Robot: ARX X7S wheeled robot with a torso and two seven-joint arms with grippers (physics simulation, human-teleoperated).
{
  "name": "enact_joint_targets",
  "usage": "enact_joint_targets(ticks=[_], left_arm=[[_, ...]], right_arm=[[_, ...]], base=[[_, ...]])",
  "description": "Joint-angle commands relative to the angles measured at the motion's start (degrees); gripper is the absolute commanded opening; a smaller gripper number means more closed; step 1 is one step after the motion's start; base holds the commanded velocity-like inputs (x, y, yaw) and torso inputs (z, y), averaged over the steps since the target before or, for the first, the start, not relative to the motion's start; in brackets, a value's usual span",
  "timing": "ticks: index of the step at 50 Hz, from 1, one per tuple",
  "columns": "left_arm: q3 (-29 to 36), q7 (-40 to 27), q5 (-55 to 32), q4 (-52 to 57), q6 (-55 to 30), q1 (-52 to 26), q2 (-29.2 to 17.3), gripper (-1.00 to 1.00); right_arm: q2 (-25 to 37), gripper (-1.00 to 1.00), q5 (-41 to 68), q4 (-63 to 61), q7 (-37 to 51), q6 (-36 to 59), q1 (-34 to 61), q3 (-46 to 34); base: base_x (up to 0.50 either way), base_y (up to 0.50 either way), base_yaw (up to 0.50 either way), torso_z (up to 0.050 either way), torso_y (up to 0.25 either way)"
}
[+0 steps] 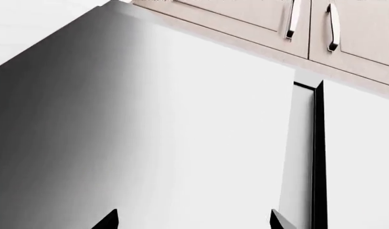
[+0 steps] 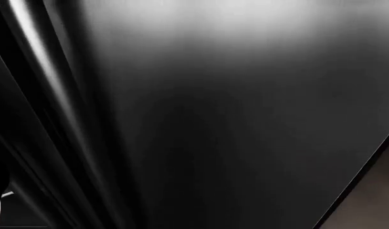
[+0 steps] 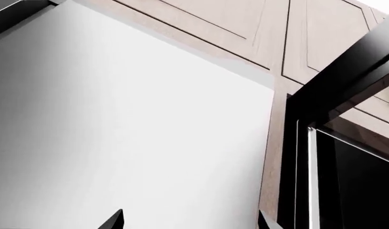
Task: Close the microwave door
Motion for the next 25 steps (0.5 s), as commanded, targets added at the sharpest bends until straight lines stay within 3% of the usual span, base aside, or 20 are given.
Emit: enact_joint_targets(ticks=[1,9,15,25], left_arm=[[0.32,-0.44,-0.36,-0.17,0.50,-0.15,-0.40,1.00],[0.44,-0.68,-0.67,-0.25,0.85,-0.10,-0.67,1.00],[0.58,-0.52,-0.53,-0.12,1.25,0.28,-0.79,1.00],[0.81,-0.47,-0.49,-0.13,1.80,0.62,-1.03,1.00]], right_arm=[[0.24,1.00,-0.17,0.34,0.28,-0.18,-0.06,-0.43],[0.39,1.00,-0.40,0.17,0.20,-0.01,0.15,-0.82],[0.69,1.00,0.43,0.51,1.32,-0.14,-0.10,-1.66],[0.92,1.00,0.98,1.09,2.24,-0.53,0.27,-2.20]], base=[[0.00,0.00,0.00,0.000,0.000],[0.00,0.00,0.00,0.000,0.000],[0.50,0.00,0.00,0.000,0.000],[0.00,0.00,0.00,0.000,0.000]])
